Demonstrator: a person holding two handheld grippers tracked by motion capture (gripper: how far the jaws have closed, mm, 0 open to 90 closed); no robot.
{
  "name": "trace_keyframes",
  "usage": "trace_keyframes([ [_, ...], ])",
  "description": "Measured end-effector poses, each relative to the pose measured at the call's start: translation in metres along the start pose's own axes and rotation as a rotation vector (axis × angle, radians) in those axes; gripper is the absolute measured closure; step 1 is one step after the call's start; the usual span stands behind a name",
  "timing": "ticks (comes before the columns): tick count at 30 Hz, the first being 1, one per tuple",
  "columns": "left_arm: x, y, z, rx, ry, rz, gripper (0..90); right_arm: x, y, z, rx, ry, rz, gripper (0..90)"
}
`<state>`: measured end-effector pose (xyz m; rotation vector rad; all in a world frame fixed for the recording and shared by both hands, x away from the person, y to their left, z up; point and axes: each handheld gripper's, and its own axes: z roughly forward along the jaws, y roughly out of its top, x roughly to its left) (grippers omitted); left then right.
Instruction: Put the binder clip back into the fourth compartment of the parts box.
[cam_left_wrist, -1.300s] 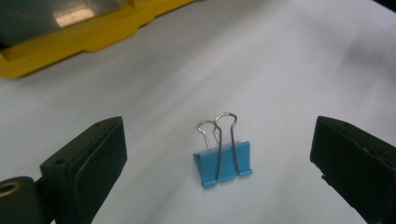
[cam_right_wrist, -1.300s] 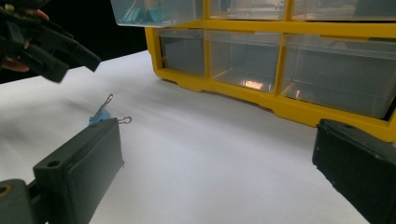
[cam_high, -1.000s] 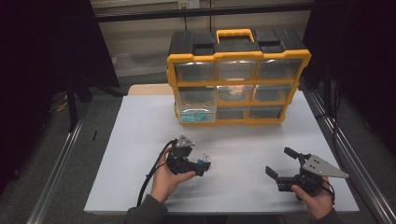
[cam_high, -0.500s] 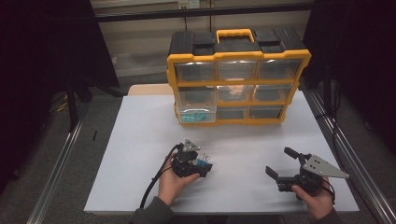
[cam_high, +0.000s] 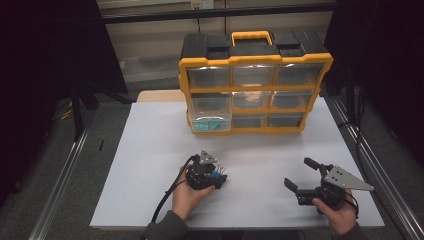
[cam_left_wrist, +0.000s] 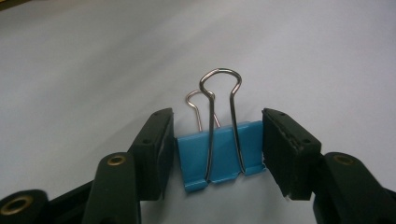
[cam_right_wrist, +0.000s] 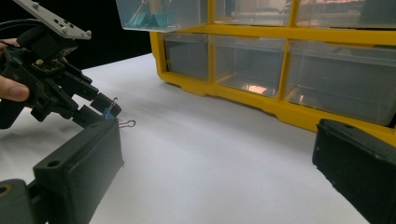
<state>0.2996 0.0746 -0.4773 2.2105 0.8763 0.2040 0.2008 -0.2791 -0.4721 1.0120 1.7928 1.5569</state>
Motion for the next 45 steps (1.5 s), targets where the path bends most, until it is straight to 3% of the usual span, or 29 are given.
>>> trace_keyframes([
  [4, 0.0, 0.0, 0.0, 0.005, 0.002, 0.0, 46.2, -0.001, 0.0, 0.001, 0.005, 0.01, -0.022, 1.0],
  [11, 0.001, 0.0, -0.001, 0.004, 0.003, -0.006, 47.1, 0.0, 0.0, 0.0, -0.001, 0.004, -0.004, 1.1],
  [15, 0.006, 0.001, -0.004, 0.008, -0.039, -0.043, 49.7, 0.0, 0.0, 0.0, -0.002, 0.002, -0.002, 1.1],
  [20, 0.009, 0.002, -0.007, 0.015, -0.054, -0.059, 50.1, -0.001, 0.0, 0.001, -0.003, 0.004, -0.006, 1.1],
  [26, 0.01, 0.004, -0.009, 0.008, -0.059, -0.053, 50.1, 0.0, 0.0, 0.001, -0.005, 0.001, -0.001, 1.1],
  [34, 0.013, 0.007, -0.015, 0.016, -0.104, -0.066, 50.1, -0.001, 0.0, 0.001, 0.001, 0.007, -0.012, 1.1],
  [36, 0.013, 0.008, -0.016, -0.003, -0.117, -0.086, 50.0, -0.001, 0.0, 0.001, 0.0, 0.009, -0.011, 1.1],
  [45, 0.02, 0.009, -0.02, 0.011, -0.146, -0.084, 50.1, -0.002, -0.001, 0.001, -0.001, 0.011, 0.002, 1.0],
])
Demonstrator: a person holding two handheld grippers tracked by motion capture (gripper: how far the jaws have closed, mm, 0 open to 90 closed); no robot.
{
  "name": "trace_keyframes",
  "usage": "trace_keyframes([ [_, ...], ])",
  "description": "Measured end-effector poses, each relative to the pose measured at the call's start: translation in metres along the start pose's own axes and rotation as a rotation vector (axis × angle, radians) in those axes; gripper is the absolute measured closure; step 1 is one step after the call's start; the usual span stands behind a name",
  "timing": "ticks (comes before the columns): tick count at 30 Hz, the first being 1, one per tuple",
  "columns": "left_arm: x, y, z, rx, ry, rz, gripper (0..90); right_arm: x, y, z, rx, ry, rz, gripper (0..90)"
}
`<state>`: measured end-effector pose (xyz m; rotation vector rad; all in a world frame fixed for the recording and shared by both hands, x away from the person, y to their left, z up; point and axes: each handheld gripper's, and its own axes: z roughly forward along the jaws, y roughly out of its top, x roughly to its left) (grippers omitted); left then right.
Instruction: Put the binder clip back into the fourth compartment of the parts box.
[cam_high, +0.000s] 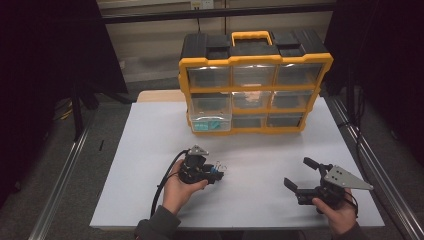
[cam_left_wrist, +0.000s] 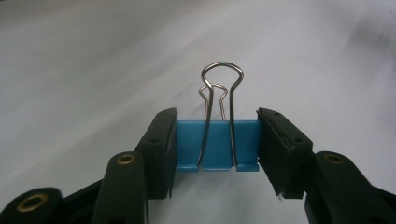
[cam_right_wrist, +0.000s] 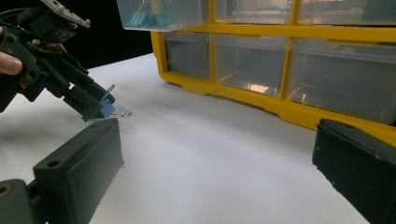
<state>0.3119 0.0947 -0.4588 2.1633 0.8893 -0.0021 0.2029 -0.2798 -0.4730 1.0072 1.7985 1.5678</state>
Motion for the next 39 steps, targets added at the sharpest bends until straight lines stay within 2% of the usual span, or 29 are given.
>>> trace_keyframes([
  [5, 0.002, 0.001, -0.001, 0.002, -0.019, -0.013, 50.0, 0.0, -0.001, 0.001, 0.005, -0.005, 0.01, 0.9],
  [16, -0.003, 0.016, -0.016, 0.014, -0.043, 0.025, 50.1, -0.001, -0.002, 0.0, 0.012, -0.008, 0.001, 0.9],
  [21, -0.005, 0.024, -0.025, 0.014, -0.041, 0.052, 50.1, 0.0, -0.001, 0.001, 0.005, -0.013, 0.01, 0.9],
  [24, -0.004, 0.028, -0.029, 0.032, -0.04, 0.068, 50.1, 0.001, -0.001, 0.0, 0.012, -0.005, 0.001, 0.9],
  [28, -0.003, 0.035, -0.035, 0.041, -0.041, 0.07, 50.1, 0.0, -0.002, 0.001, 0.015, -0.009, 0.0, 0.9],
  [31, -0.004, 0.042, -0.041, 0.062, -0.044, 0.093, 50.1, 0.001, -0.001, 0.0, 0.01, -0.009, 0.004, 0.9],
  [34, -0.004, 0.05, -0.047, 0.071, -0.073, 0.094, 50.1, 0.001, -0.001, 0.0, 0.01, -0.007, 0.004, 0.9],
  [35, -0.003, 0.053, -0.049, 0.079, -0.069, 0.108, 50.0, 0.001, -0.001, 0.001, 0.007, -0.012, 0.01, 0.9],
  [38, -0.006, 0.062, -0.055, 0.075, -0.067, 0.092, 50.1, 0.001, -0.001, 0.001, 0.013, -0.005, -0.002, 0.9],
  [39, -0.007, 0.065, -0.057, 0.08, -0.06, 0.109, 50.0, 0.001, -0.001, 0.001, 0.009, -0.01, 0.0, 0.9],
])
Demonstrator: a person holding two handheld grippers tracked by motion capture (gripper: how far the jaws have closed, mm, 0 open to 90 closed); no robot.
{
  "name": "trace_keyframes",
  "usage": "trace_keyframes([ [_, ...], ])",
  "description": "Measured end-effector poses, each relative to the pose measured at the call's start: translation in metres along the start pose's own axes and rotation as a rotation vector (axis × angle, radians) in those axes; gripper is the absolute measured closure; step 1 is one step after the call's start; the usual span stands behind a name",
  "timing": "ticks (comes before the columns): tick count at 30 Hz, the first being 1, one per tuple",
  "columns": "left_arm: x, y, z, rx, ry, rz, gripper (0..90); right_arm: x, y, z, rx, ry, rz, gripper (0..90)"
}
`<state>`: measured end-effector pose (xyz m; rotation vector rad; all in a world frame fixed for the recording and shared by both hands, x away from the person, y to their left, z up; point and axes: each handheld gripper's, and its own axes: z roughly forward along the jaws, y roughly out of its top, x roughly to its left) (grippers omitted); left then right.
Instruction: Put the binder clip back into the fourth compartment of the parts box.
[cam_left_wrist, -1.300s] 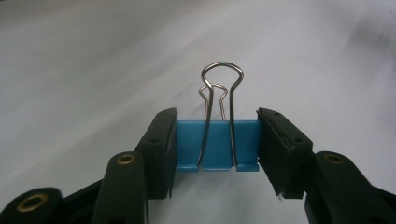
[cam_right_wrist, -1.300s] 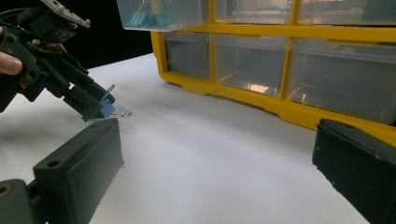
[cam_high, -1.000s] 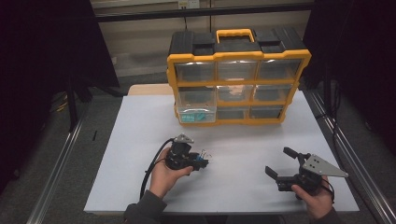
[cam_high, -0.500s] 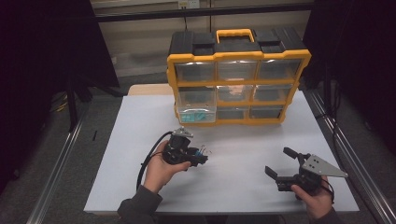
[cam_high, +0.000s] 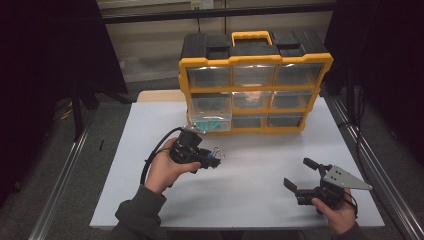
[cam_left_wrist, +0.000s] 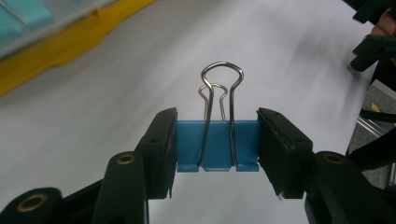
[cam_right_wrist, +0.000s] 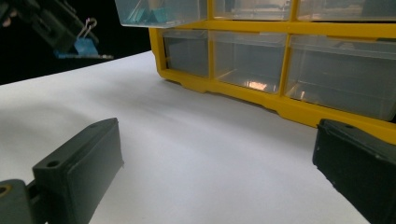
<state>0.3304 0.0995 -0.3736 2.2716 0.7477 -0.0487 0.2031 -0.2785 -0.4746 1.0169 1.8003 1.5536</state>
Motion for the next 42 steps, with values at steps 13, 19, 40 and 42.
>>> trace_keyframes([
  [13, -0.003, 0.032, -0.021, 0.035, -0.022, 0.043, 50.0, 0.0, 0.0, -0.001, 0.002, 0.001, 0.003, 0.9],
  [19, -0.004, 0.046, -0.03, 0.014, -0.019, 0.04, 50.0, 0.0, 0.0, -0.001, 0.003, 0.004, -0.002, 0.9],
  [40, 0.002, 0.083, -0.054, -0.029, -0.017, 0.027, 50.0, -0.001, 0.0, -0.001, 0.005, 0.007, -0.011, 0.9],
  [42, 0.004, 0.086, -0.056, -0.018, -0.015, 0.036, 50.0, -0.001, 0.0, -0.001, 0.002, 0.003, -0.008, 1.0],
])
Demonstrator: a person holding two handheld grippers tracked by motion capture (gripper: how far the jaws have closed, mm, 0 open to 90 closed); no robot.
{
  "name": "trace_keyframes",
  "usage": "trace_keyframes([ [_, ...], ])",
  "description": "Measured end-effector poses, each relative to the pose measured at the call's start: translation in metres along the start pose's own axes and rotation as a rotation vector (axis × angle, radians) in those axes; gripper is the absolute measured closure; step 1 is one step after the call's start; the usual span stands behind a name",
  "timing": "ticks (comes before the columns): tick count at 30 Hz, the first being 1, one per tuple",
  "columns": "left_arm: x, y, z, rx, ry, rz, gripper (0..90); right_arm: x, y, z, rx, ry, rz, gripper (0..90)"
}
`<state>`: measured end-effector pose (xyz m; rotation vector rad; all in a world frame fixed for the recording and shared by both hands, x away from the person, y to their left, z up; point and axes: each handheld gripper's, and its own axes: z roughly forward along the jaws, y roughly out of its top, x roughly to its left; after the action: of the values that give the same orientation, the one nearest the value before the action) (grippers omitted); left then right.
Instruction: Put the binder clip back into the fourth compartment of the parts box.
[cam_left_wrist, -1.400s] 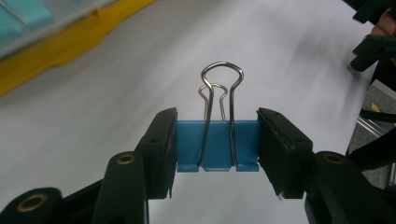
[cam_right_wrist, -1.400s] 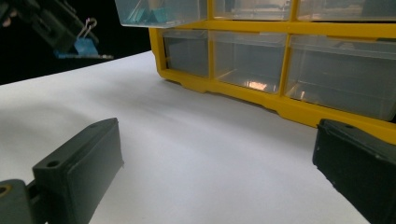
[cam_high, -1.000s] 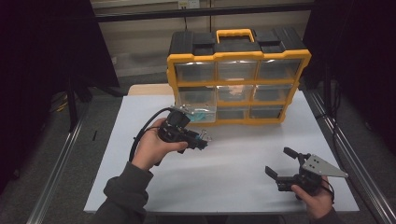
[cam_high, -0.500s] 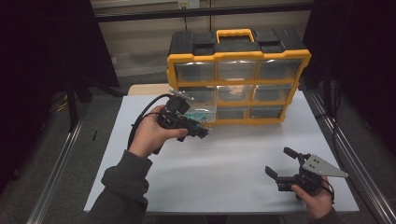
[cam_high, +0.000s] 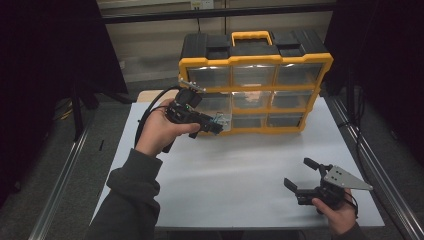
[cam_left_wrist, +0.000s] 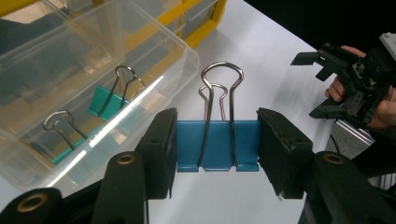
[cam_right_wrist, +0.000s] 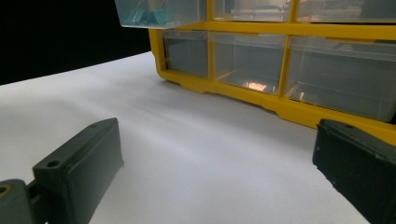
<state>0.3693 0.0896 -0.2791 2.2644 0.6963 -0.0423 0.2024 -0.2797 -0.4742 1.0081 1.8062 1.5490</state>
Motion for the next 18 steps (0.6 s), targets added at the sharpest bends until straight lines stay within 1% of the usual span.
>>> trace_keyframes([
  [1, 0.0, 0.001, 0.001, -0.011, 0.005, -0.016, 50.1, 0.0, 0.0, 0.0, 0.002, 0.003, 0.002, 0.9],
  [2, 0.002, 0.003, -0.002, 0.008, 0.007, 0.012, 50.0, 0.0, 0.0, 0.0, 0.001, 0.001, 0.009, 0.9],
  [4, 0.002, 0.006, -0.002, -0.017, 0.009, -0.008, 50.0, 0.0, 0.0, 0.0, 0.0, 0.002, 0.001, 0.9],
  [5, 0.004, 0.008, -0.003, -0.014, 0.01, 0.0, 50.0, 0.0, 0.0, 0.0, 0.002, 0.002, 0.002, 0.9],
  [6, 0.003, 0.01, -0.003, -0.027, 0.019, -0.017, 50.0, 0.0, 0.0, 0.0, 0.002, 0.005, -0.002, 0.9],
  [7, 0.005, 0.011, -0.005, -0.017, 0.019, -0.003, 50.0, 0.0, 0.0, 0.0, 0.003, 0.006, 0.001, 0.9],
  [8, 0.007, 0.013, -0.005, -0.017, 0.019, -0.001, 50.0, 0.0, 0.0, 0.0, 0.002, 0.006, -0.001, 0.9],
  [10, 0.009, 0.015, -0.006, -0.044, 0.026, -0.021, 50.0, 0.0, 0.0, 0.0, 0.001, 0.003, 0.001, 0.9],
  [11, 0.01, 0.017, -0.007, -0.035, 0.036, -0.011, 50.0, 0.0, 0.0, 0.0, 0.002, 0.006, -0.002, 1.0],
  [13, 0.012, 0.018, -0.008, -0.056, 0.042, -0.029, 50.0, 0.0, 0.0, 0.0, 0.002, 0.005, -0.003, 0.9],
  [14, 0.014, 0.019, -0.008, -0.058, 0.053, -0.026, 50.0, 0.0, 0.0, 0.0, 0.001, 0.002, 0.0, 0.9],
  [15, 0.014, 0.02, -0.008, -0.069, 0.068, -0.037, 50.0, 0.0, 0.0, 0.0, 0.001, 0.002, 0.0, 0.9],
  [16, 0.016, 0.02, -0.009, -0.076, 0.067, -0.046, 50.0, 0.0, 0.0, 0.0, 0.001, 0.005, -0.005, 1.0],
  [18, 0.021, 0.021, -0.009, -0.079, 0.079, -0.046, 50.0, -0.001, 0.0, 0.0, 0.001, 0.004, -0.001, 0.9],
])
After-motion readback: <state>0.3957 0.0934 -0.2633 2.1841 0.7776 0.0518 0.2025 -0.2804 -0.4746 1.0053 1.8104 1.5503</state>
